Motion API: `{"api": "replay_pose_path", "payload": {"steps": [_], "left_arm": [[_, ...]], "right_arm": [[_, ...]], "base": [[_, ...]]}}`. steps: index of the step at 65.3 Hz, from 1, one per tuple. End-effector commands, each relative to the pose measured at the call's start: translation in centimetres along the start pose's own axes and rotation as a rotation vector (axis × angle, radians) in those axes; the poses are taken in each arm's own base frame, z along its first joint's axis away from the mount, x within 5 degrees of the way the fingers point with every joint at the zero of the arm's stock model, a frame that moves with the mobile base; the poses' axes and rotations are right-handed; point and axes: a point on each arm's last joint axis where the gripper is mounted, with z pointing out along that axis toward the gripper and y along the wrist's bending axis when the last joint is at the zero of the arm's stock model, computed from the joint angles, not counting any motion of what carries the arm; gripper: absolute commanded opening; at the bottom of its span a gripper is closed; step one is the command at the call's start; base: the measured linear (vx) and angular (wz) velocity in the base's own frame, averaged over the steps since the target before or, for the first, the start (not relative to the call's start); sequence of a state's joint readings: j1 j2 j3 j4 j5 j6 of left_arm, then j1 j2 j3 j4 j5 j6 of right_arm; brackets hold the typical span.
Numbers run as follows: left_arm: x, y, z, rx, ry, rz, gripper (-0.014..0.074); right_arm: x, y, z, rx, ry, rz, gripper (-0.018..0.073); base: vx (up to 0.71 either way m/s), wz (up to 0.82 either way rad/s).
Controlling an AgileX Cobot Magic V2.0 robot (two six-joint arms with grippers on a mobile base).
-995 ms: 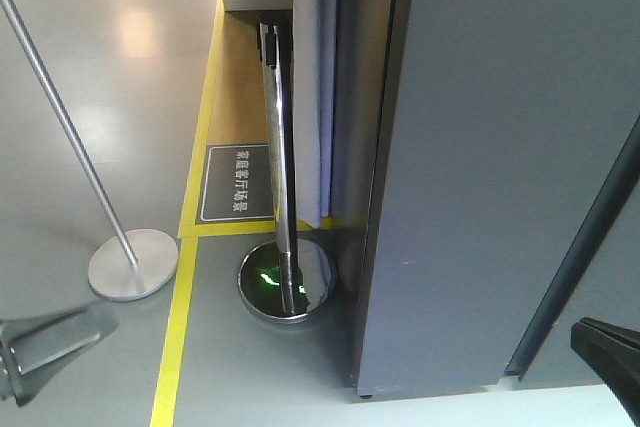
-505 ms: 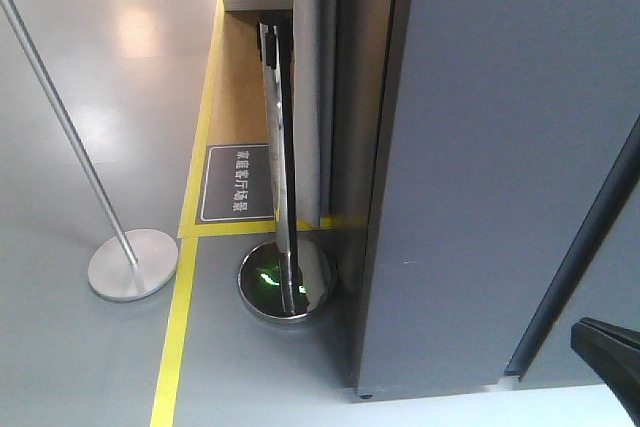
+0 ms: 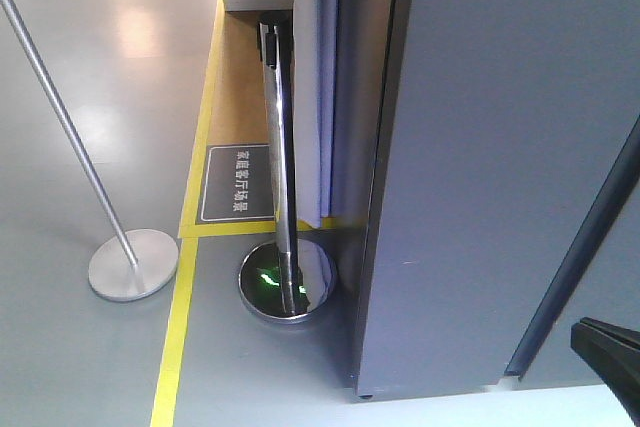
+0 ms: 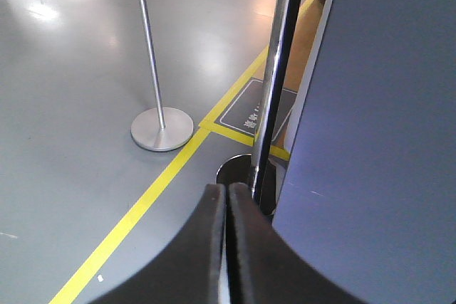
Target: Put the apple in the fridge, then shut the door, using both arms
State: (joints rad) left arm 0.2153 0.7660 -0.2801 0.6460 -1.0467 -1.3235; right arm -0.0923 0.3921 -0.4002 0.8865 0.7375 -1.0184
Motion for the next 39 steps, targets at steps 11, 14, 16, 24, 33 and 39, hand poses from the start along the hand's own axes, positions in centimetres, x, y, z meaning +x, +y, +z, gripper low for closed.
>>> {"api": "replay_pose_path", "payload": {"steps": [11, 14, 16, 24, 33, 39], "left_arm": [[1.1, 0.7, -1.6, -0.036, -0.053, 0.502, -0.0008], [1.7, 1.4, -2.4, -0.089, -0.06, 0.485, -0.0008], [2.1, 1.9, -3.1, -0.124, -0.061, 0.466, -0.0008], [4.2, 2.9, -5.6, -0.217, -0.02, 0.456, -0.0008], [5.4, 3.0, -6.8, -0.265, 0.105, 0.536, -0.0008], [5.6, 3.1, -7.1, -0.3, 0.135, 0.545, -0.0008]], "right_arm": [[-1.1, -0.3, -0.2, 0.022, -0.056, 0.018, -0.0003], [-1.1, -0.3, -0.2, 0.022, -0.056, 0.018, -0.0003], [-1.1, -0.3, -0.2, 0.022, -0.056, 0.018, -0.0003], [-1.1, -0.3, -0.2, 0.022, -0.056, 0.018, -0.0003], [-1.1, -0.2, -0.2, 0.02, -0.055, 0.018, -0.0003], [-1.1, -0.2, -0.2, 0.02, -0.055, 0.018, -0.0003]], "base": [[0.0, 0.0], [0.0, 0.0], [0.0, 0.0], [0.0, 0.0], [0.0, 0.0], [0.0, 0.0]]}}
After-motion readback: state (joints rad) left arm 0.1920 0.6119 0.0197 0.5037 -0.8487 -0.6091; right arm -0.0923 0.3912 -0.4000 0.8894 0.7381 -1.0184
